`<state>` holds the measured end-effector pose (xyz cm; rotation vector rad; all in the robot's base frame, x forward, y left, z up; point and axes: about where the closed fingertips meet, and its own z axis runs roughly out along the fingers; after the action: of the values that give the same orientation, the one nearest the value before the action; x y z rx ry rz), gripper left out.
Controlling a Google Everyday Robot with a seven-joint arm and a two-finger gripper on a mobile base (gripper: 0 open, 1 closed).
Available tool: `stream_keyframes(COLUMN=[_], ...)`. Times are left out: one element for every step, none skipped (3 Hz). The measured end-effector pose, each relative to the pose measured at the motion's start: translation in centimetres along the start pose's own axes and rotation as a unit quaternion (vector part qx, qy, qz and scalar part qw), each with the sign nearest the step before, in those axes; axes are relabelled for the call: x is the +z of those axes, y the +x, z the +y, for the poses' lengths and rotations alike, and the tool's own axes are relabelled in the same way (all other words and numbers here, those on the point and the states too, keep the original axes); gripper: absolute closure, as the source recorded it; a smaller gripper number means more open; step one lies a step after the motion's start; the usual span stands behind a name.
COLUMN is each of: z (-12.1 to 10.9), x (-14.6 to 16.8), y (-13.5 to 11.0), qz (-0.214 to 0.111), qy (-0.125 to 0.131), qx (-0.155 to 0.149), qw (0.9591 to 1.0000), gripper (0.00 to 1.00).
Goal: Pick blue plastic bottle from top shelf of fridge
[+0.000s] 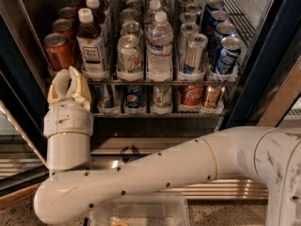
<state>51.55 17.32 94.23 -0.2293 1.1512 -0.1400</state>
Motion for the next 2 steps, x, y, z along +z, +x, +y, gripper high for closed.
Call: stream_keyframes(z=[0.1, -0.5], x=[0.1, 0.8], y=[0.4, 1.6], qz=[0.005, 0.019], qy=[0.002, 0.029], qx=[-0.002, -0.006], qw=[1.0000, 0.9994], gripper=[0.67, 0.49])
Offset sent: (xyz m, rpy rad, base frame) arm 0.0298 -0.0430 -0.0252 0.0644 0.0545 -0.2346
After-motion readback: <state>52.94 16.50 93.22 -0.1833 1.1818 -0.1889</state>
